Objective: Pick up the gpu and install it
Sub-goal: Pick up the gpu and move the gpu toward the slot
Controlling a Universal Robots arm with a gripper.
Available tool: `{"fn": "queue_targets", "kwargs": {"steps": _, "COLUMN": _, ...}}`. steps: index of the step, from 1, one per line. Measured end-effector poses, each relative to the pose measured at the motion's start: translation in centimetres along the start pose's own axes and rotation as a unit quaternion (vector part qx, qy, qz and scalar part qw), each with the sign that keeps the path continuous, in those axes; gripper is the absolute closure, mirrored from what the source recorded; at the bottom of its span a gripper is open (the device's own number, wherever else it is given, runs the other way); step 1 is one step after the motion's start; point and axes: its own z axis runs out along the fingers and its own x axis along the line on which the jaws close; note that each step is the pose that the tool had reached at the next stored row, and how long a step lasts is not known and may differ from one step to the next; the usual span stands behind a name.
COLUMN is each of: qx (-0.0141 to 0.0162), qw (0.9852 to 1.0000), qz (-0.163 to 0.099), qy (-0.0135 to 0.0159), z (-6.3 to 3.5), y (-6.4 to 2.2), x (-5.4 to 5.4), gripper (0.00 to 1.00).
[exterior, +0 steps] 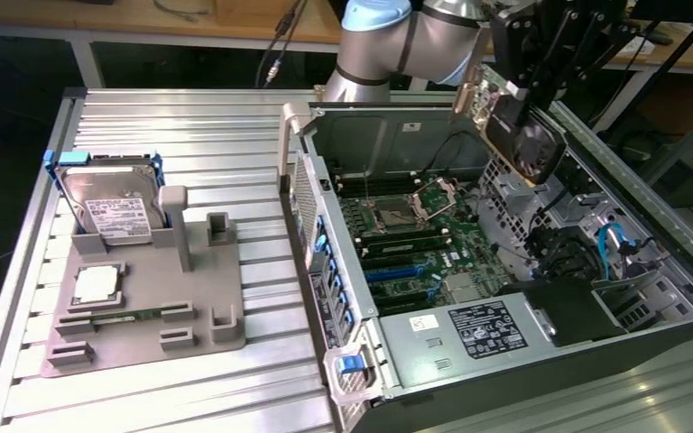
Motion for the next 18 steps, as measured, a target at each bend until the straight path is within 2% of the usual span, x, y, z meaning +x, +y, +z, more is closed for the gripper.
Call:
{"fn": "queue_targets", "kwargs": {"steps": 7, "qx": -0.0003, "qw": 1.0, "qz": 0.0, "qy": 0.0, "z": 0.28, "y": 0.07, "x": -3.7, "gripper": 0.73}}
{"fn": "queue_targets", "kwargs": {"steps": 9, "qx": -0.002, "qw": 1.0, "qz": 0.0, "qy": 0.0001, "z": 0.32, "y": 0.08, "x": -4.5, "gripper": 0.73}}
{"fn": "queue_targets", "kwargs": {"steps": 11, "qx": -0.0092, "qw": 1.0, "qz": 0.0, "qy": 0.0001, "z": 0.35, "y": 0.09, "x": -5.3, "gripper": 0.73}}
{"fn": "queue_targets", "kwargs": {"steps": 14, "qx": -0.0257, "qw": 0.9997, "qz": 0.001, "qy": 0.0004, "z": 0.39, "y": 0.11, "x": -6.4, "gripper": 0.73}}
{"fn": "queue_targets", "kwargs": {"steps": 15, "qx": -0.0348, "qw": 0.9994, "qz": 0.001, "qy": 0.0005, "z": 0.41, "y": 0.12, "x": -7.0, "gripper": 0.73}}
{"fn": "queue_targets", "kwargs": {"steps": 16, "qx": -0.0393, "qw": 0.9992, "qz": 0.001, "qy": 0.0006, "z": 0.42, "y": 0.13, "x": -7.3, "gripper": 0.73}}
{"fn": "queue_targets", "kwargs": {"steps": 17, "qx": -0.0418, "qw": 0.9991, "qz": 0.001, "qy": 0.0006, "z": 0.45, "y": 0.13, "x": -7.7, "gripper": 0.73}}
{"fn": "queue_targets", "kwargs": {"steps": 18, "qx": -0.0421, "qw": 0.9991, "qz": 0.001, "qy": 0.0006, "z": 0.47, "y": 0.14, "x": -7.8, "gripper": 0.73}}
